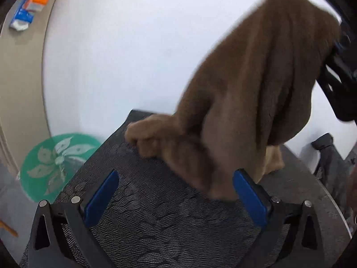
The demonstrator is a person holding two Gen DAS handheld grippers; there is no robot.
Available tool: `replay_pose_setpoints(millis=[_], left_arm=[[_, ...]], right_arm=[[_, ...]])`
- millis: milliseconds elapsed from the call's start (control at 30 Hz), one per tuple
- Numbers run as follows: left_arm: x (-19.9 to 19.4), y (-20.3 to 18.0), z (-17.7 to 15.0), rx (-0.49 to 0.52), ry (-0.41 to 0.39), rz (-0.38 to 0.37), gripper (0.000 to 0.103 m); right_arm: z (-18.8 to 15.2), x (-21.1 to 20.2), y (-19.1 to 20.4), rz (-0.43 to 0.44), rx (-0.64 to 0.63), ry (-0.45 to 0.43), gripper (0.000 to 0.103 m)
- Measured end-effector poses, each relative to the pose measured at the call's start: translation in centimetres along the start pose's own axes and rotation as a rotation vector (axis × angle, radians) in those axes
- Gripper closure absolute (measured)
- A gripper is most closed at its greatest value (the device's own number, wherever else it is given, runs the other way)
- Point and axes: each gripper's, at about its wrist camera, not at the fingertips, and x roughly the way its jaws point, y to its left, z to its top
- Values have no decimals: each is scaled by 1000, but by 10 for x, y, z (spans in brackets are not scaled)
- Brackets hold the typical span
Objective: Fold clothes
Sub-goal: 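Lift the blanket upward with the right tool, shaking it loose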
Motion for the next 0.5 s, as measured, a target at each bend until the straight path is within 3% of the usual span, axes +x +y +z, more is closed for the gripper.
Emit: replay_pose_setpoints(millis=[133, 267, 500], left_arm=[[-26, -21, 11, -1, -40, -63, 0], [-57, -33, 15, 32, -98, -80, 0], [-122, -30, 12, 49, -184, -123, 0]], right_arm=[[5, -1, 46, 1, -89, 8, 80], [7, 16, 95, -3, -201, 7, 80], [10, 45, 152, -52, -367, 33, 80]])
